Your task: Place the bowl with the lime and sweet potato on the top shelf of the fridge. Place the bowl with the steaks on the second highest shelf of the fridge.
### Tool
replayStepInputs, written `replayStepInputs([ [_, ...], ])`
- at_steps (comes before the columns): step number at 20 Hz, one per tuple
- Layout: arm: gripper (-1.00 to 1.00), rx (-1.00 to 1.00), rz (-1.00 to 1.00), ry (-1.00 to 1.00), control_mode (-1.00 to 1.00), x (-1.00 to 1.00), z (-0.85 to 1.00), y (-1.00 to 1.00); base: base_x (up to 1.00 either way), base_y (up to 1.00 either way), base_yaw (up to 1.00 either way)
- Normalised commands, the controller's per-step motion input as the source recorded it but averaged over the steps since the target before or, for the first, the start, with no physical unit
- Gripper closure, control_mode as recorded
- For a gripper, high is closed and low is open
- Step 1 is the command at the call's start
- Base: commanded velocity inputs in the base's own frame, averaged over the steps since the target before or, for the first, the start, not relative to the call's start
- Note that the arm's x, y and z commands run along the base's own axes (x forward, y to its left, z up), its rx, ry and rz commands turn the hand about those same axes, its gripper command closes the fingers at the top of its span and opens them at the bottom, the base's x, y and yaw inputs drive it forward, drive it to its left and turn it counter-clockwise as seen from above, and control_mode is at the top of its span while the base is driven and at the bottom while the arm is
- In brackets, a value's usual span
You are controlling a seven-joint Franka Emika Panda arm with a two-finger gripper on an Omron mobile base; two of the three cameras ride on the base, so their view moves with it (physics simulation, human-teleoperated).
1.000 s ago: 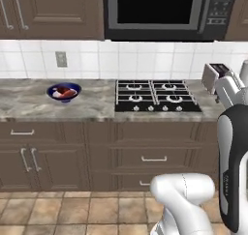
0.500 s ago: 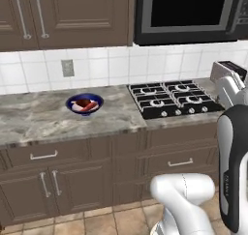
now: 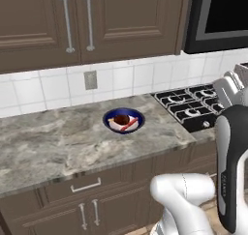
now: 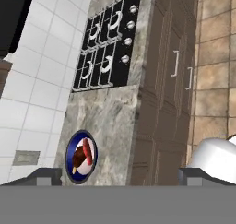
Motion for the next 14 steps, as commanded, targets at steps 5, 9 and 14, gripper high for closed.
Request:
replayStepInputs([
  [5,-1.00,0.00,0.00,0.00,1.00,0.00,0.00,0.00,0.51,0.21,-0.09],
  [9,-1.00,0.00,0.00,0.00,1.00,0.00,0.00,0.00,0.26,0.00,0.00],
  [14,-1.00,0.00,0.02,0.08,-1.00,0.28,-0.22,0.00,0.07,0.00,0.00],
])
